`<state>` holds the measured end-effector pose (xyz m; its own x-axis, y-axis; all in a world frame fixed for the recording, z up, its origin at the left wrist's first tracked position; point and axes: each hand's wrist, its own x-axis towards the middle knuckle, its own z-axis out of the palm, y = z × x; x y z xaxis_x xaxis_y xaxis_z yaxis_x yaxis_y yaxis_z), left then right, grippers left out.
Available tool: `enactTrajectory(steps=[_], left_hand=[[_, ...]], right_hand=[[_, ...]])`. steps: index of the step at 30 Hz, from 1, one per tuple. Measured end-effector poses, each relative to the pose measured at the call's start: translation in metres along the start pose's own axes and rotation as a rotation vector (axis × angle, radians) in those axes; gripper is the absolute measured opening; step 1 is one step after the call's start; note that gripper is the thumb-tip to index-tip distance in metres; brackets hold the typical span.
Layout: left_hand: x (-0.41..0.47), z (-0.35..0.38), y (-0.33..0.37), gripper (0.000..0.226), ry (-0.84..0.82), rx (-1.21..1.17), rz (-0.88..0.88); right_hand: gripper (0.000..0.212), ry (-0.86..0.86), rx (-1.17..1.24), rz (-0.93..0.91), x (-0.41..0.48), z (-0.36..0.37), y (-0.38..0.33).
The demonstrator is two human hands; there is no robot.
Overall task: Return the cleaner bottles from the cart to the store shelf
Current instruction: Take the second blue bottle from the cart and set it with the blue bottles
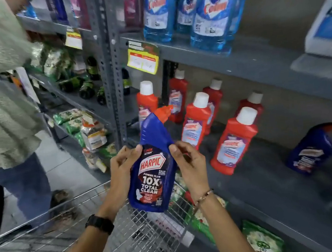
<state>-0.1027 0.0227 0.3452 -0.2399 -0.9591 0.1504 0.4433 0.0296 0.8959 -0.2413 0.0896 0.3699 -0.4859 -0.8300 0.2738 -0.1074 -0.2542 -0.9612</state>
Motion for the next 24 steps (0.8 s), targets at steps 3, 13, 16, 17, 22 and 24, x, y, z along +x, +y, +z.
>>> enactTrajectory(steps=[3,13,16,17,22,24], left_hand=[[-0.003,0.039,-0.025,0.02,-0.109,0.024,-0.054],[-0.035,0.236,-0.158,0.024,-0.555,0.484,0.067],[-0.047,0.278,-0.19,0.029,-0.62,0.522,0.059],[-0.05,0.288,-0.197,0.03,-0.646,0.527,0.053],[-0.056,0.313,-0.217,0.03,-0.659,0.559,0.105],[-0.057,0.314,-0.22,0.03,-0.64,0.579,0.094]], right_hand=[[0.015,0.057,-0.169,-0.022,-0.007,-0.054,0.006],[0.034,0.393,-0.539,0.015,-0.029,-0.272,0.036],[0.036,0.447,-0.616,0.014,-0.034,-0.315,0.045],[0.036,0.461,-0.625,0.018,-0.036,-0.327,0.047],[0.04,0.494,-0.613,-0.037,-0.044,-0.358,0.054],[0.04,0.496,-0.614,-0.055,-0.046,-0.359,0.056]])
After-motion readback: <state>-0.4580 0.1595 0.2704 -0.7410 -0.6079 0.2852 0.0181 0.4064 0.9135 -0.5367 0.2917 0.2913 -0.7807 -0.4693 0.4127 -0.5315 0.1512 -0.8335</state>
